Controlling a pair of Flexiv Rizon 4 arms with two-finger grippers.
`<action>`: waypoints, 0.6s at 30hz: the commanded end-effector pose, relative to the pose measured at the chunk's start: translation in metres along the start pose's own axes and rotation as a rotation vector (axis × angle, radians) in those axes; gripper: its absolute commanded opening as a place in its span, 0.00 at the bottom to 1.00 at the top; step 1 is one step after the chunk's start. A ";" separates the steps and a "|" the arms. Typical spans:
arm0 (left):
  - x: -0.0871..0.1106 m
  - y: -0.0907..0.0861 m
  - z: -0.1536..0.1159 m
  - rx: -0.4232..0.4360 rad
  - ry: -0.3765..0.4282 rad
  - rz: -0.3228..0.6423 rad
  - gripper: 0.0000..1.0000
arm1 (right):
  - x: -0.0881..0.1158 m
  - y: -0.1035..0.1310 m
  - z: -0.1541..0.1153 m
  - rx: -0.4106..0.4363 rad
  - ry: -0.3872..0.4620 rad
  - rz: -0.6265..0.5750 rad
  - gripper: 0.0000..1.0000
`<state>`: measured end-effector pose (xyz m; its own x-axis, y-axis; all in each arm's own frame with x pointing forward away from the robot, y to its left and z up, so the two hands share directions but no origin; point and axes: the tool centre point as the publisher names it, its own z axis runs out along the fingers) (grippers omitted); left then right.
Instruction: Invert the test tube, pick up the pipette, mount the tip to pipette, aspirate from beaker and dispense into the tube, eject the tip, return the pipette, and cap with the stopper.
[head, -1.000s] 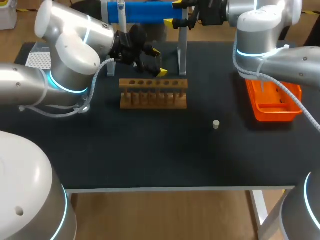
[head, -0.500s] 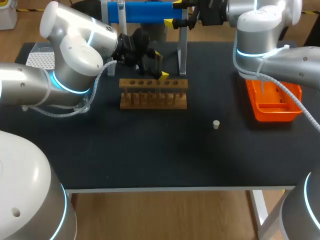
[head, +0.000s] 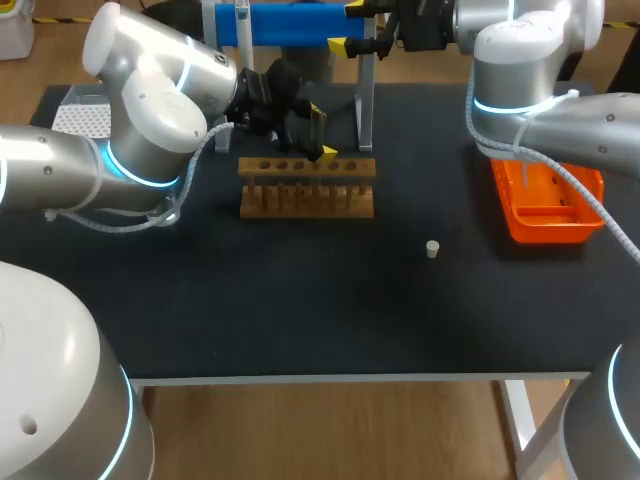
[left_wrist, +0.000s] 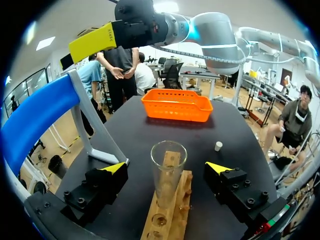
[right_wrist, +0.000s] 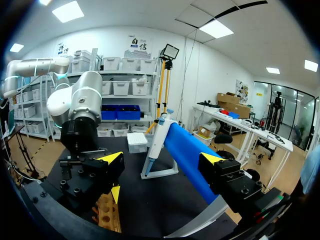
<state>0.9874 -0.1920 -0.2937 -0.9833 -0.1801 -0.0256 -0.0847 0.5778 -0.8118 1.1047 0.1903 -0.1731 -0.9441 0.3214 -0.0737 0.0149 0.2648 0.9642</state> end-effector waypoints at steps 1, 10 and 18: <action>-0.002 0.001 0.004 -0.009 0.004 0.009 1.00 | 0.000 0.000 -0.001 0.000 0.000 -0.001 1.00; -0.002 0.001 0.008 -0.005 0.013 0.022 1.00 | 0.000 0.000 -0.001 0.000 0.000 -0.001 1.00; -0.002 0.004 0.011 -0.002 0.027 0.024 1.00 | 0.000 0.000 -0.001 0.000 0.000 -0.001 1.00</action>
<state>0.9880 -0.1980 -0.2997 -0.9881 -0.1507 -0.0312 -0.0642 0.5874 -0.8067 1.1047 0.1903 -0.1732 -0.9441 0.3214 -0.0737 0.0149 0.2648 0.9642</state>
